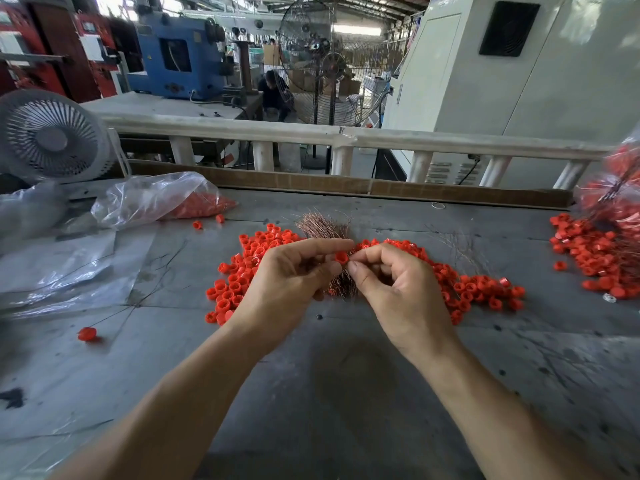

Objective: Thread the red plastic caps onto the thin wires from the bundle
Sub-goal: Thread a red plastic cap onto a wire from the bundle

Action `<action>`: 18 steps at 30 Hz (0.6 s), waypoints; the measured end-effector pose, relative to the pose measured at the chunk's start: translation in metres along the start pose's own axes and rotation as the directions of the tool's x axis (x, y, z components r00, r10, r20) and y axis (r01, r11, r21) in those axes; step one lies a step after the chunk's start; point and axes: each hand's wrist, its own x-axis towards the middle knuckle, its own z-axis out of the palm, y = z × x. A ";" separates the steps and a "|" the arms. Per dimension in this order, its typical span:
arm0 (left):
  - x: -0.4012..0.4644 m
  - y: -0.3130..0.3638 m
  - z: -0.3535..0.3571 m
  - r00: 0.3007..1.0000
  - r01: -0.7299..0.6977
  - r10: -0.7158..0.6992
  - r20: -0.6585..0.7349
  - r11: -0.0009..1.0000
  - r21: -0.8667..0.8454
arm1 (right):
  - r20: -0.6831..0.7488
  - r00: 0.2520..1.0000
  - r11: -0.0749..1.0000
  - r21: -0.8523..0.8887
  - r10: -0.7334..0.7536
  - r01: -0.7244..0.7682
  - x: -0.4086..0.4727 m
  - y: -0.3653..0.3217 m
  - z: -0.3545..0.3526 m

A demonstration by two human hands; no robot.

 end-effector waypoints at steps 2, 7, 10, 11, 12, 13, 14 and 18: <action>0.000 -0.001 0.000 1.000 0.001 -0.001 -0.015 1.000 -0.001 | 0.001 1.000 1.000 0.003 0.000 0.000 0.000 -0.001 0.000; 0.001 -0.003 0.000 0.999 0.012 -0.012 -0.036 1.000 -0.009 | -0.002 1.000 1.000 0.009 -0.007 0.007 0.000 -0.001 0.000; 0.001 -0.004 0.000 0.998 0.020 -0.021 -0.052 0.999 -0.027 | -0.005 1.000 1.000 0.015 -0.001 0.001 0.000 0.001 0.001; 0.001 -0.003 0.000 0.998 0.022 -0.023 -0.052 0.999 -0.029 | -0.007 1.000 1.000 0.018 0.004 -0.004 0.000 0.001 0.001; 0.001 -0.003 0.000 0.998 0.023 -0.024 -0.051 0.999 -0.025 | -0.008 1.000 1.000 0.018 0.009 -0.009 -0.001 0.002 0.001; 0.001 -0.003 0.000 0.999 0.021 -0.022 -0.050 1.000 -0.020 | -0.008 1.000 1.000 0.016 0.014 -0.014 -0.001 0.002 0.002; 0.001 -0.003 0.000 0.999 0.018 -0.019 -0.049 1.000 -0.015 | -0.008 1.000 1.000 0.013 0.017 -0.017 -0.001 0.003 0.002; 0.001 -0.002 0.000 0.999 0.010 -0.010 -0.048 1.000 0.010 | -0.016 1.000 1.000 0.000 0.020 -0.020 -0.001 0.003 0.002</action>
